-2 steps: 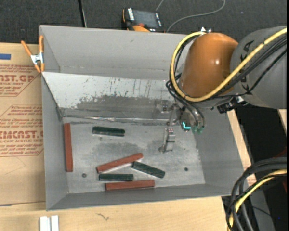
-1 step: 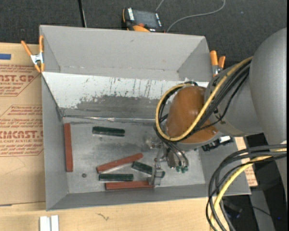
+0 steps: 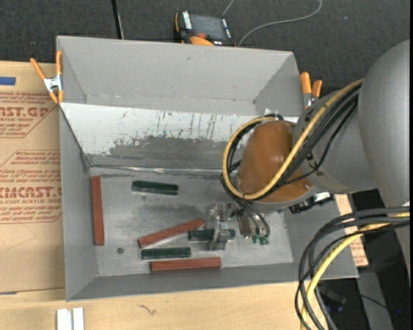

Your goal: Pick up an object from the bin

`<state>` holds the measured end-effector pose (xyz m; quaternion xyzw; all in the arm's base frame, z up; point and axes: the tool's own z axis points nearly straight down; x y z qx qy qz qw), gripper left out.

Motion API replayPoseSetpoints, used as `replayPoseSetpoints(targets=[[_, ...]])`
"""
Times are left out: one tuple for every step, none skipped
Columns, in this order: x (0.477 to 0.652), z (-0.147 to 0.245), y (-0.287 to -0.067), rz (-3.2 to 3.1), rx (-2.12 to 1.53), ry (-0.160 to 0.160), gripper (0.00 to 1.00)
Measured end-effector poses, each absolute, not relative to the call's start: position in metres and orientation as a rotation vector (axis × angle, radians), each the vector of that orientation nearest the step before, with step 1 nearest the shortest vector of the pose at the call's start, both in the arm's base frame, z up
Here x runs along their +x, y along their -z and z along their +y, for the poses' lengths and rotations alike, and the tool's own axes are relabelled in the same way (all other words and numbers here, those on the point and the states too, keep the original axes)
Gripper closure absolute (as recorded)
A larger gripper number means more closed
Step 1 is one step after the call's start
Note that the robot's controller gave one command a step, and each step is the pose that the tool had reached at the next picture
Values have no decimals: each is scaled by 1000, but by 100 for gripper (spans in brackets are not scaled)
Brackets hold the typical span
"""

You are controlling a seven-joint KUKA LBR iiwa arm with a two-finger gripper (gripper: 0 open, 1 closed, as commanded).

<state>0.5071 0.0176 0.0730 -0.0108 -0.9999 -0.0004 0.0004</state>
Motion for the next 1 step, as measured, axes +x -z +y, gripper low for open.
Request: replayPoseSetpoints(targets=[[530, 50, -210, -3148, 165, 2, 100]])
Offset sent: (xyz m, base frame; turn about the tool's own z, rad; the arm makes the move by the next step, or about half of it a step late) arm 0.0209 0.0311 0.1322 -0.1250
